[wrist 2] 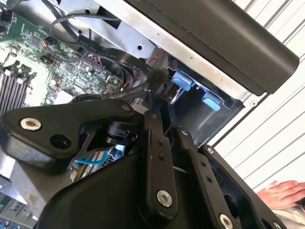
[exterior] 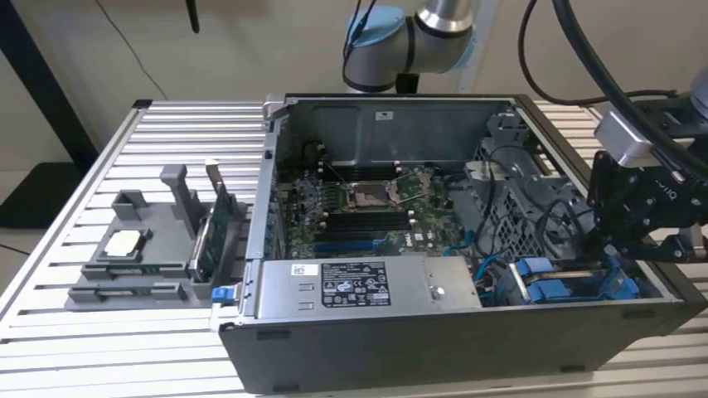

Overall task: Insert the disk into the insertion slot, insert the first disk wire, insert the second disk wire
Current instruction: 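Insert the first disk wire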

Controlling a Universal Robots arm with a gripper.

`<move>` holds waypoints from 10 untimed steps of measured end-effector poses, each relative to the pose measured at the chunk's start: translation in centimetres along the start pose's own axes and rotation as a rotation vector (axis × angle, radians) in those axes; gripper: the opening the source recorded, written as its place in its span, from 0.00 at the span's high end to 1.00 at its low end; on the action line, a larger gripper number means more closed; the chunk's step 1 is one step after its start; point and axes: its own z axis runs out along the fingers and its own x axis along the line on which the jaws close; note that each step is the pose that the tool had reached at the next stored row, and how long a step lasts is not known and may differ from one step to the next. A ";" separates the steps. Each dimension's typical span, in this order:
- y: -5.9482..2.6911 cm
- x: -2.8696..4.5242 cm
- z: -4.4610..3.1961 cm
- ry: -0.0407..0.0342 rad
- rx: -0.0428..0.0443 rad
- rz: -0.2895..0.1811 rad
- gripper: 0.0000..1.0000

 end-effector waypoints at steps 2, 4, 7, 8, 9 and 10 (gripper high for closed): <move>-0.03 0.01 0.09 -0.0025 0.0000 0.000 0.81; -0.07 0.02 0.18 -0.0060 0.0001 0.000 0.81; -0.14 0.03 0.30 -0.0102 0.0001 0.000 0.81; -0.16 0.03 0.34 -0.0114 0.0001 0.000 0.81; -0.18 0.04 0.38 -0.0121 0.0001 0.000 0.81; -0.19 0.04 0.41 -0.0125 0.0002 0.000 0.81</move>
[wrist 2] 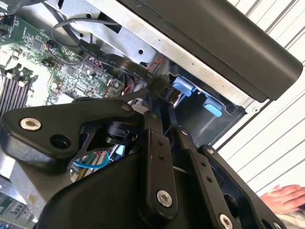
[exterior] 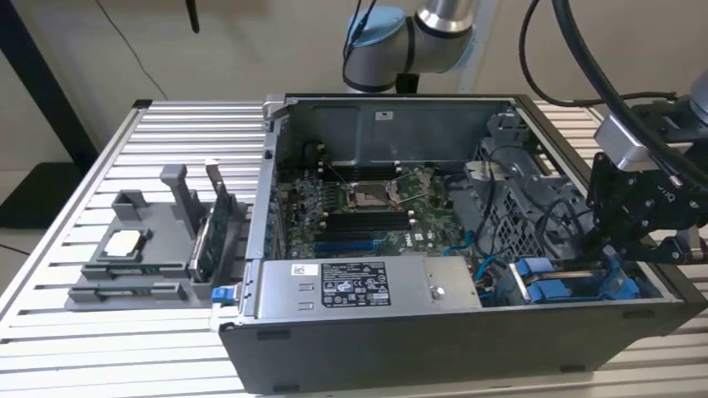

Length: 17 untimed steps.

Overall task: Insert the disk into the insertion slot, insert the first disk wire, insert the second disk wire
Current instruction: 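Insert the first disk wire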

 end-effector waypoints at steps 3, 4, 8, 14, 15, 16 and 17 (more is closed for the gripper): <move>-0.05 0.01 0.11 -0.0013 0.0001 0.002 0.81; -0.04 0.01 0.10 -0.0011 0.0001 0.004 0.81; -0.04 0.01 0.18 -0.0005 0.0012 0.018 0.81; -0.06 0.06 0.63 -0.0003 0.0021 0.026 0.74; -0.06 0.04 0.47 -0.0006 0.0020 0.026 0.74; -0.05 0.02 0.23 -0.0006 0.0020 0.026 0.74; -0.04 -0.01 -0.03 0.0001 0.0021 0.026 0.74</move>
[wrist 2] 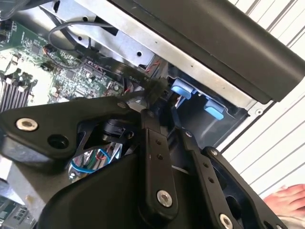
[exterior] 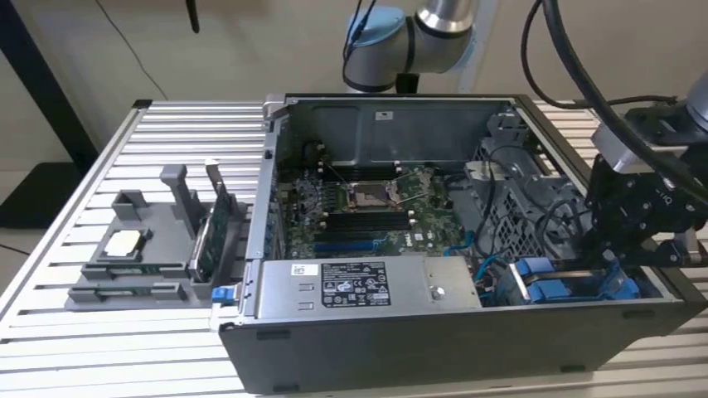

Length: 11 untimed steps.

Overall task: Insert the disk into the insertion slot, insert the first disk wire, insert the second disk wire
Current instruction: 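Insert the first disk wire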

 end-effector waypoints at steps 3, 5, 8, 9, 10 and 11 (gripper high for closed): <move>0.02 -0.05 -0.56 -0.0004 0.0000 0.000 0.74; 0.04 -0.10 -0.99 -0.0001 0.0000 0.000 0.74; 0.05 -0.15 -1.53 0.0001 0.0000 0.000 0.74; 0.06 -0.16 -1.68 -0.0003 0.0000 0.000 0.74; 0.07 -0.18 -1.83 -0.0001 0.0000 0.000 0.74; 0.07 -0.19 -1.97 -0.0002 0.0000 0.000 0.74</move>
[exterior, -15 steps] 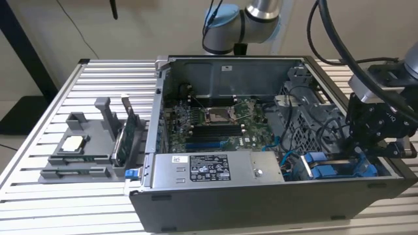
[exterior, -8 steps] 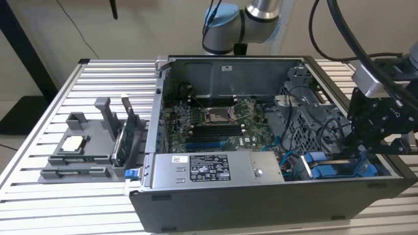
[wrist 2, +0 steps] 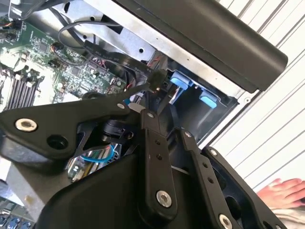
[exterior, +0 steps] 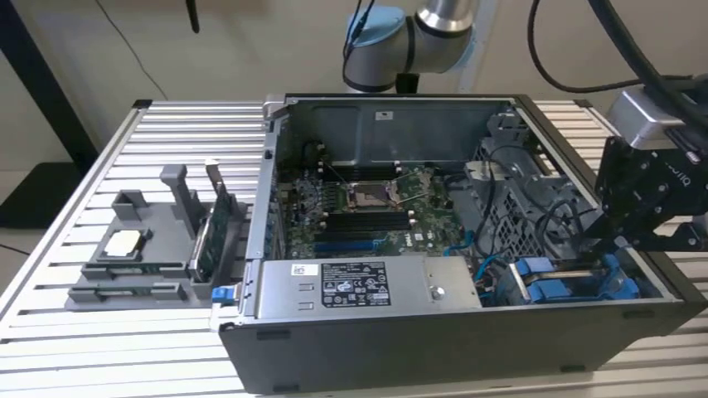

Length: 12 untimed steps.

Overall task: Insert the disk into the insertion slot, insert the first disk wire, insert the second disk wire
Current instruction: 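Insert the first disk wire, then insert the second disk wire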

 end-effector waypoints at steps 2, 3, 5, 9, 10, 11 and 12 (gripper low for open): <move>0.01 -0.02 -0.23 -0.0001 0.0000 0.000 0.74; 0.02 -0.03 -0.32 -0.0001 0.0000 0.000 0.74; 0.03 -0.03 -0.43 -0.0002 0.0000 0.000 0.74; 0.03 -0.04 -0.45 0.0000 0.0000 0.000 0.74; 0.02 -0.04 -0.46 0.0000 0.0000 0.000 0.74; 0.02 -0.04 -0.46 -0.0001 0.0000 0.000 0.74; 0.02 -0.04 -0.46 -0.0001 0.0000 0.000 0.74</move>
